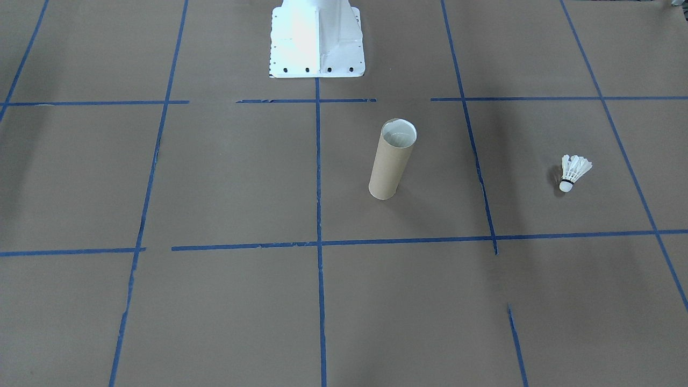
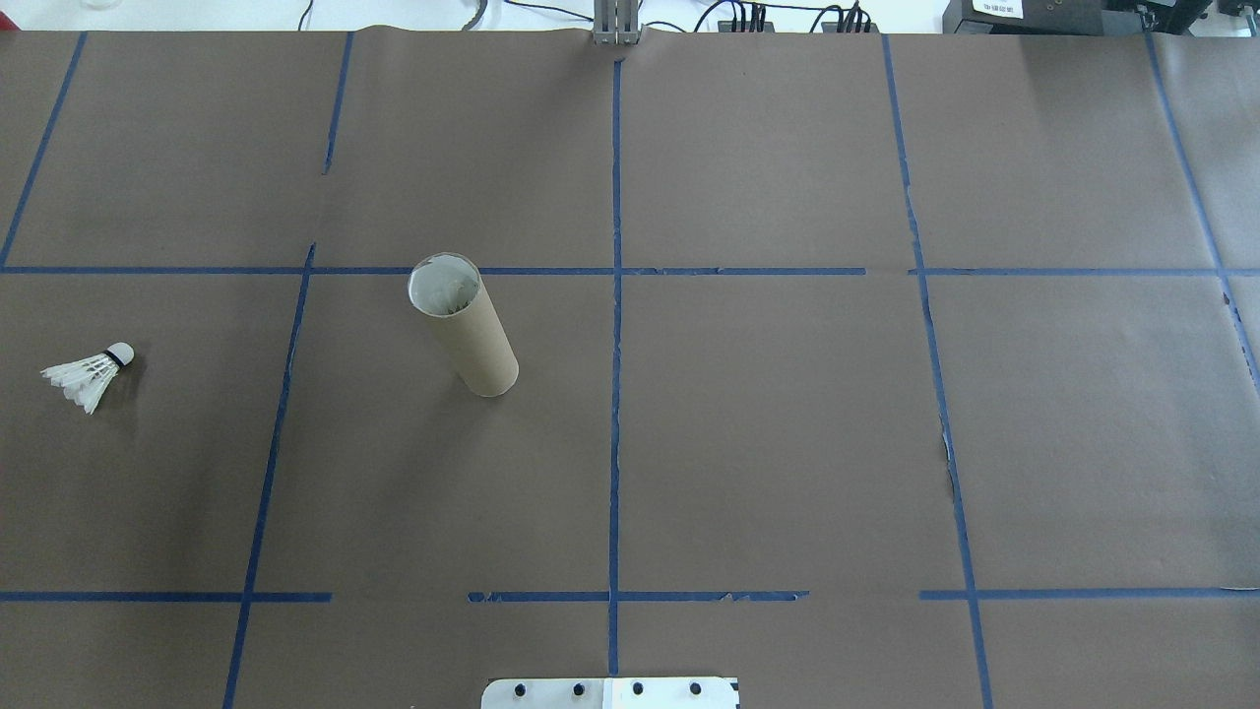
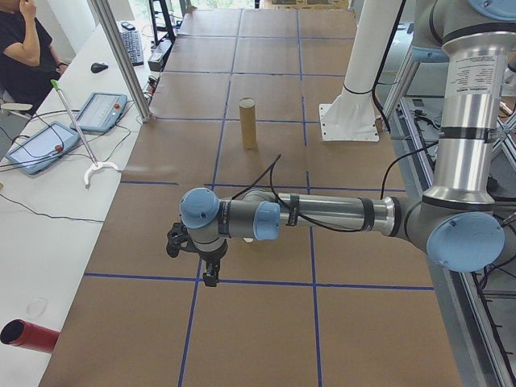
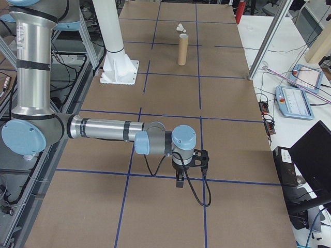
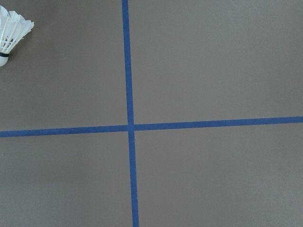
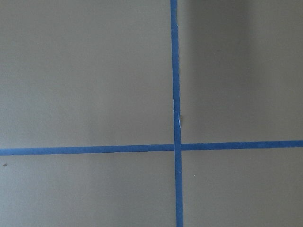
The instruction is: Collect badminton balls into bucket
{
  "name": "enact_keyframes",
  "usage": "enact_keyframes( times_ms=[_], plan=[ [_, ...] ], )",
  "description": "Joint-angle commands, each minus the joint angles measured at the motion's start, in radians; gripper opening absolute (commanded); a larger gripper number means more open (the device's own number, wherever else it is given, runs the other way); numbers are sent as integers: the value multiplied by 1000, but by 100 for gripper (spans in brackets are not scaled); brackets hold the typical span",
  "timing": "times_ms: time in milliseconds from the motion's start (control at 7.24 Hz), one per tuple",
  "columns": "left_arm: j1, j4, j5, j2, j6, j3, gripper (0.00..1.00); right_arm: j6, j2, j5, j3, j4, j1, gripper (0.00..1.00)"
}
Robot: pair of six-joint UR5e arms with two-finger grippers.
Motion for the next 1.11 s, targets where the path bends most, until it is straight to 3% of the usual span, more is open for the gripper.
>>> enact_keyframes(
  times_ms=[0, 276, 553, 691, 967],
  plan=[
    [-2, -8, 0, 8, 12, -12, 100, 0, 0, 0, 0, 0, 0, 100],
    [5, -50, 0, -1, -2, -11, 100, 0, 0, 0, 0, 0, 0, 100],
    [20, -172, -5, -1, -60, -23, 100, 0, 0, 0, 0, 0, 0, 100],
    [96, -312, -29, 1, -232, -22, 100, 0, 0, 0, 0, 0, 0, 100],
    [178, -584, -28, 27, -602, -40, 100, 0, 0, 0, 0, 0, 0, 100]
  ],
)
